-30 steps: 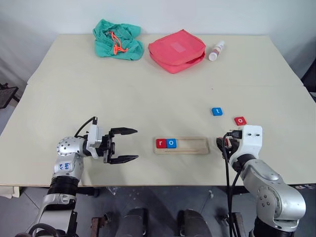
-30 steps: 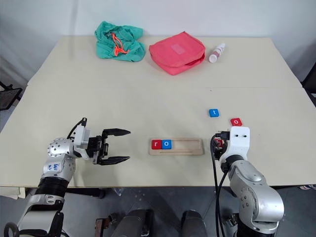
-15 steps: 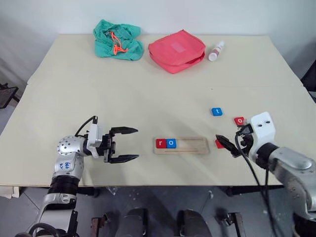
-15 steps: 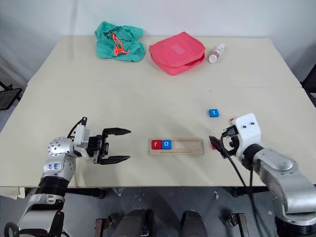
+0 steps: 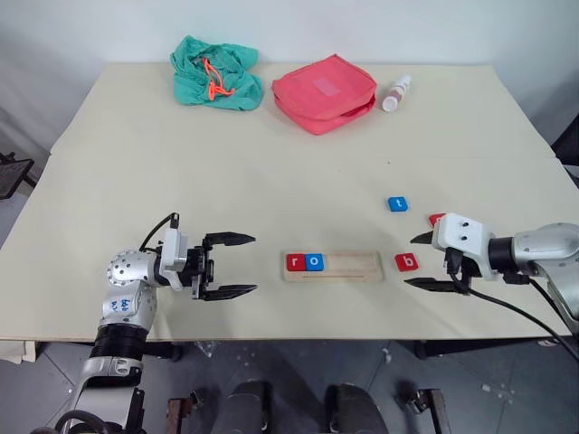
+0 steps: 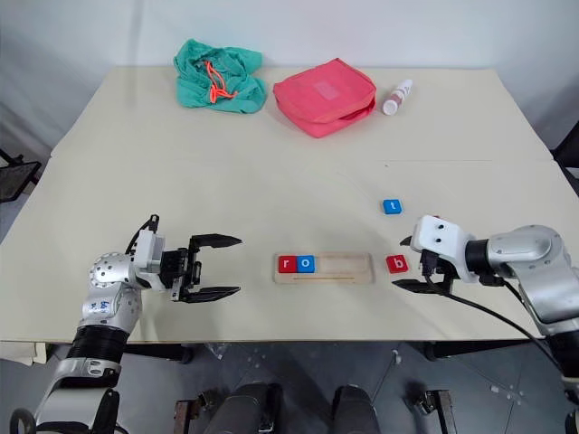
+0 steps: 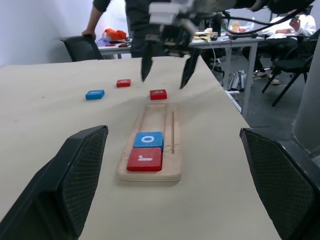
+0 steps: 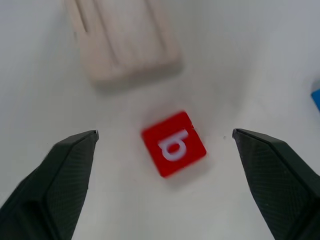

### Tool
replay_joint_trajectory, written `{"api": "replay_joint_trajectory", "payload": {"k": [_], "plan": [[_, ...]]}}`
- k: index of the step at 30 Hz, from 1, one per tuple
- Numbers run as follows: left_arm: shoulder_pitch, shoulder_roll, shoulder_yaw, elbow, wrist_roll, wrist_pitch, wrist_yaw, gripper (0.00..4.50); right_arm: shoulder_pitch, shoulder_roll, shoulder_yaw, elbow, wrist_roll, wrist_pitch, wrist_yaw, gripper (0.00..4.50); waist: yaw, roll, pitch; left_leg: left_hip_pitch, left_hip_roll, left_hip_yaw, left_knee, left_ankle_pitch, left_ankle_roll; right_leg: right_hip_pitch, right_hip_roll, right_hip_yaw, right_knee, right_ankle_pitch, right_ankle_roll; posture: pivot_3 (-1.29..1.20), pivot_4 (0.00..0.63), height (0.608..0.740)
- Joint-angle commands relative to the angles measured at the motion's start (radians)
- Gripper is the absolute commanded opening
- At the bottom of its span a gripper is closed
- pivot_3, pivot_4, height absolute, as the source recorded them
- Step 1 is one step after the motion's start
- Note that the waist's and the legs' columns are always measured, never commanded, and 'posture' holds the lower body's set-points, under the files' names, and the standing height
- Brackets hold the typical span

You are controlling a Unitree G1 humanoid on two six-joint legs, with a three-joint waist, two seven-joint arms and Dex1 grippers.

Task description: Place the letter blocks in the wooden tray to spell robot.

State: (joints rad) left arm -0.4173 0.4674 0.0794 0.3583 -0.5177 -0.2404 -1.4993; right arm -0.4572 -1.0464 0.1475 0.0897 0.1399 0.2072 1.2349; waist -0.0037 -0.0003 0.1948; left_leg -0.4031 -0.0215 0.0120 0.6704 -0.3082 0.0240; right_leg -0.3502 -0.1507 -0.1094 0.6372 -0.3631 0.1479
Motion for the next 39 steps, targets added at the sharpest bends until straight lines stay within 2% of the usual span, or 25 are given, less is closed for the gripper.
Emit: {"api": "replay_joint_trajectory", "payload": {"k": [1, 5, 7, 9, 15, 20, 25, 29, 33, 39], "plan": [[0.038, 0.006, 0.018, -0.073, -0.029, 0.007, 0.004, 4.5, -0.044, 0.016, 0.042, 0.088, -0.063, -0.119, 0.055, 4.49, 0.002, 0.0, 0.0, 0.0, 0.0, -0.001, 0.0, 0.0, 0.0, 0.0, 0.0, -0.001, 0.0, 0.0, 0.0, 0.0, 0.15, 0.74], [0.07, 0.007, 0.024, -0.111, -0.032, 0.014, 0.024, 4.5, -0.083, 0.055, 0.068, 0.16, -0.097, -0.175, 0.072, 4.49, 0.0, 0.0, 0.0, 0.0, 0.001, -0.003, 0.003, 0.0, 0.0, 0.004, 0.0, -0.003, -0.001, 0.0, 0.0, 0.0, 0.15, 0.74], [0.083, 0.007, 0.026, -0.127, -0.032, 0.017, 0.034, 4.5, -0.098, 0.075, 0.071, 0.173, -0.098, -0.174, 0.089, 4.11, 0.001, 0.0, 0.0, 0.001, 0.001, -0.004, 0.005, 0.0, 0.0, 0.007, 0.001, -0.005, -0.003, 0.0, 0.0, 0.0, 0.15, 0.74], [0.091, 0.007, 0.026, -0.137, -0.033, 0.02, 0.041, 4.5, -0.106, 0.084, 0.072, 0.188, -0.11, -0.182, 0.099, 3.6, 0.001, 0.0, 0.0, 0.001, 0.001, -0.005, 0.006, 0.0, 0.0, 0.009, 0.001, -0.005, -0.007, 0.0, 0.0, 0.0, 0.15, 0.74], [0.092, 0.004, 0.023, -0.139, -0.03, 0.021, 0.051, 4.5, -0.12, 0.101, 0.055, 0.192, -0.108, -0.161, 0.105, 1.52, 0.001, 0.0, 0.0, 0.001, 0.002, -0.004, 0.008, 0.0, 0.0, 0.011, 0.002, -0.005, -0.008, 0.0, 0.0, 0.0, 0.15, 0.74], [0.08, 0.001, 0.021, -0.118, -0.028, 0.015, 0.047, 4.5, -0.158, 0.097, 0.026, 0.116, -0.07, -0.047, 0.117, 1.47, 0.001, 0.0, 0.0, 0.001, 0.002, -0.004, 0.008, 0.0, 0.0, 0.01, 0.002, -0.005, -0.008, 0.0, 0.0, 0.0, 0.15, 0.74], [0.06, -0.001, 0.019, -0.093, -0.029, 0.015, 0.033, 4.5, -0.256, 0.114, 0.01, -0.061, 0.029, 0.277, 0.123, 1.47, 0.001, 0.003, 0.001, 0.0, 0.002, -0.003, 0.008, 0.0, 0.0, 0.008, 0.002, -0.004, -0.008, 0.0, 0.0, 0.0, 0.15, 0.74], [0.052, 0.002, 0.024, -0.074, -0.028, 0.012, 0.018, 4.5, -0.307, 0.137, 0.059, -0.152, 0.038, 0.444, 0.102, 1.47, 0.008, 0.002, 0.001, -0.001, 0.001, -0.006, 0.008, 0.0, 0.0, 0.009, 0.001, -0.005, -0.007, 0.0, 0.0, 0.0, 0.15, 0.74], [0.04, 0.003, 0.029, -0.053, -0.023, 0.004, 0.012, 4.5, -0.327, 0.183, 0.089, -0.217, 0.047, 0.51, 0.074, 1.47, 0.006, 0.002, 0.001, -0.002, 0.0, -0.007, 0.008, -0.001, 0.001, 0.009, 0.001, -0.004, -0.007, 0.0, 0.0, 0.0, 0.15, 0.74], [0.038, -0.001, 0.031, -0.056, -0.02, -0.002, 0.018, 4.5, -0.366, 0.246, 0.229, -0.256, -0.001, 0.591, 0.038, 1.47, 0.001, 0.002, 0.001, -0.002, 0.0, -0.007, 0.008, -0.001, 0.001, 0.008, 0.001, -0.005, -0.007, 0.0, 0.0, 0.0, 0.15, 0.74]]}}
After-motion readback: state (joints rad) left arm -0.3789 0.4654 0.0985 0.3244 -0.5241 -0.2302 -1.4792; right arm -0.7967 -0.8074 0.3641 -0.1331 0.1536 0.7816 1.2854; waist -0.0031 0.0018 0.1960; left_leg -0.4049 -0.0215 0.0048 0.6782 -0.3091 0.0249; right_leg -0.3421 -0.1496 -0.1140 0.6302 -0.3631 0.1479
